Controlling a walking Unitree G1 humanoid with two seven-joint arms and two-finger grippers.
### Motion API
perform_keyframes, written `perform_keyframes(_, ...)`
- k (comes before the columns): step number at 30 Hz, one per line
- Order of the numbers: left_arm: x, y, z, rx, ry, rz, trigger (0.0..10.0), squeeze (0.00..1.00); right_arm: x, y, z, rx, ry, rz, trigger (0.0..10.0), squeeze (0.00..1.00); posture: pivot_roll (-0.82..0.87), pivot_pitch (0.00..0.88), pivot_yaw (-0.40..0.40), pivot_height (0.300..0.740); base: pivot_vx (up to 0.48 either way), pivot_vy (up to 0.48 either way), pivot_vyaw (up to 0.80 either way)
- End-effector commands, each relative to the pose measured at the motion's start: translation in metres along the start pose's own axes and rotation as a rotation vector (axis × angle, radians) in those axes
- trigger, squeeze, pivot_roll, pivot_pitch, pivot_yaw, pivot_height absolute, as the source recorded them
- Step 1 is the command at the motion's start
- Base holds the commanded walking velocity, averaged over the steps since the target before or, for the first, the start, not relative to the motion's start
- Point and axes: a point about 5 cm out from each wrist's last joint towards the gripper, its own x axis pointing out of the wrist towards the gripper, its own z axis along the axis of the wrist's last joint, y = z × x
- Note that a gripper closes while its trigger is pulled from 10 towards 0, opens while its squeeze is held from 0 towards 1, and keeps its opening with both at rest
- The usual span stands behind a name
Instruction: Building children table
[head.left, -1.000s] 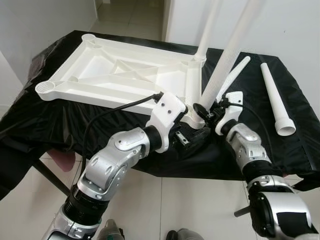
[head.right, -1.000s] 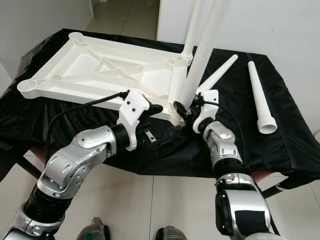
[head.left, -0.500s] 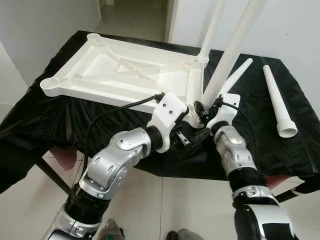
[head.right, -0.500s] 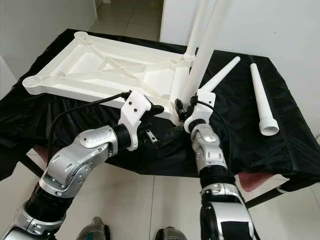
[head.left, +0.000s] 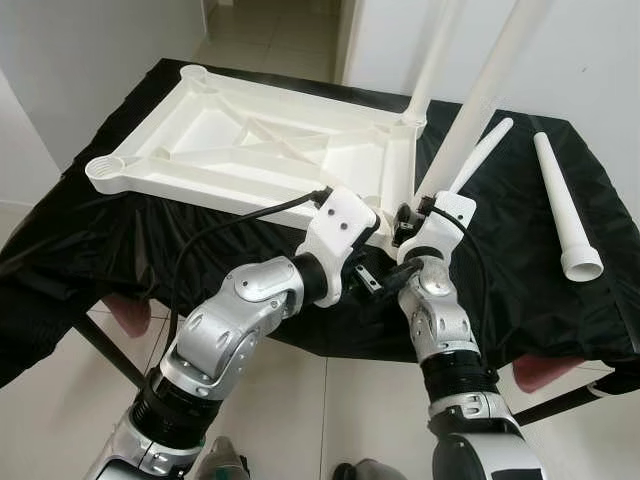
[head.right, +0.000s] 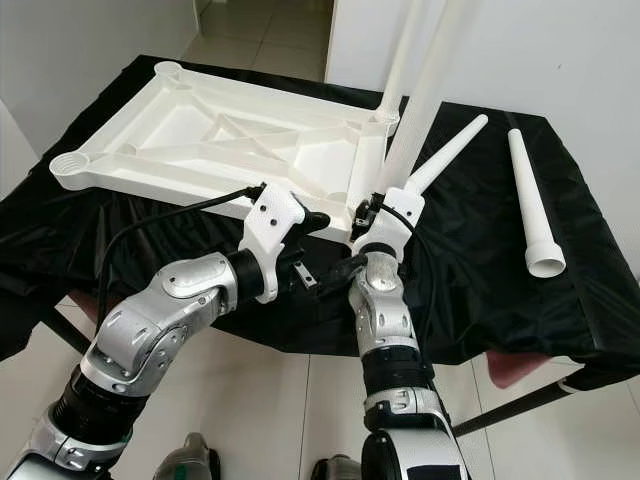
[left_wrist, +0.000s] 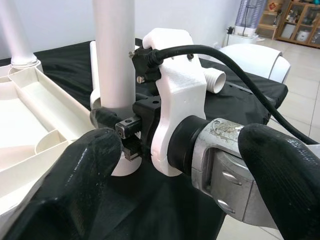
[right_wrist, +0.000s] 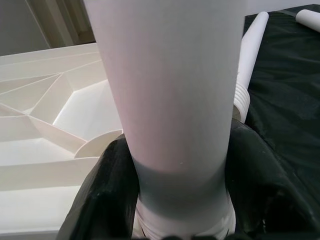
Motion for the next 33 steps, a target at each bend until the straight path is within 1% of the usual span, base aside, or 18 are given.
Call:
perform_keyframes(1,0.001,-0.004,0.0,0.007,-0.005,-0.029,10.0,0.0,-0.003,-0.012,-0.008,0.002,0.038,-0.06,10.0,0.0,0.05,0.0,-0.045,0.74,0.0,0.0,0.0)
perform_keyframes(6,0.001,-0.004,0.0,0.006,-0.003,-0.03,10.0,0.0,-0.004,-0.013,-0.009,0.007,0.046,-0.074,10.0,0.0,0.05,0.0,-0.043,0.74,0.0,0.0,0.0)
perform_keyframes(9,0.001,-0.005,-0.001,0.003,-0.002,-0.035,10.0,0.0,-0.006,-0.018,-0.009,0.01,0.049,-0.126,10.0,0.0,0.05,0.0,-0.04,0.74,0.0,0.0,0.0)
perform_keyframes(11,0.001,-0.005,-0.001,0.003,-0.002,-0.035,10.0,0.0,-0.006,-0.018,-0.009,0.01,0.049,-0.126,10.0,0.0,0.05,0.0,-0.04,0.74,0.0,0.0,0.0)
perform_keyframes(14,0.001,-0.006,-0.001,0.004,-0.001,-0.037,10.0,0.0,-0.007,-0.023,-0.008,0.001,0.044,-0.165,10.0,0.0,0.05,0.0,-0.039,0.74,0.0,0.0,0.0)
perform_keyframes(17,0.001,-0.006,-0.001,0.005,-0.001,-0.038,10.0,0.0,-0.008,-0.02,-0.008,-0.017,0.036,-0.141,10.0,0.0,0.05,0.0,-0.041,0.74,0.0,0.0,0.0)
perform_keyframes(18,0.002,-0.005,-0.001,0.005,-0.001,-0.036,10.0,0.0,-0.009,-0.018,-0.008,-0.018,0.039,-0.127,10.0,0.56,0.05,0.0,-0.042,0.74,0.0,0.0,0.0)
perform_keyframes(19,0.002,-0.005,-0.001,0.005,-0.001,-0.036,10.0,0.0,-0.009,-0.018,-0.008,-0.018,0.039,-0.127,10.0,0.56,0.05,0.0,-0.042,0.74,0.0,0.0,0.0)
perform_keyframes(20,0.002,-0.005,-0.001,0.005,-0.001,-0.034,10.0,0.0,-0.009,-0.016,-0.007,-0.015,0.029,-0.09,10.0,1.0,0.05,0.0,-0.044,0.74,0.0,0.0,0.0)
perform_keyframes(24,0.001,-0.004,-0.001,0.005,0.0,-0.027,10.0,0.0,-0.01,-0.01,-0.004,0.002,0.016,-0.013,10.0,1.0,0.05,0.0,-0.05,0.74,0.0,0.0,0.0)
perform_keyframes(29,0.001,-0.004,-0.001,0.005,0.0,-0.022,10.0,0.0,-0.01,-0.006,-0.004,0.012,0.014,0.032,10.0,1.0,0.06,0.0,-0.052,0.74,0.0,0.0,0.0)
perform_keyframes(30,0.001,-0.004,-0.001,0.006,-0.001,-0.019,10.0,0.0,-0.01,-0.003,-0.003,0.038,0.021,0.086,10.0,1.0,0.06,0.0,-0.055,0.74,0.0,0.0,0.0)
perform_keyframes(32,0.001,-0.004,-0.001,0.006,-0.001,-0.019,10.0,0.0,-0.01,-0.003,-0.003,0.038,0.021,0.086,10.0,1.0,0.06,0.0,-0.055,0.74,0.0,0.0,0.0)
perform_keyframes(33,0.001,-0.003,-0.001,0.005,-0.003,-0.015,10.0,0.0,-0.01,-0.002,-0.001,0.046,0.012,0.16,10.0,0.0,0.06,0.0,-0.059,0.74,0.0,0.0,0.0)
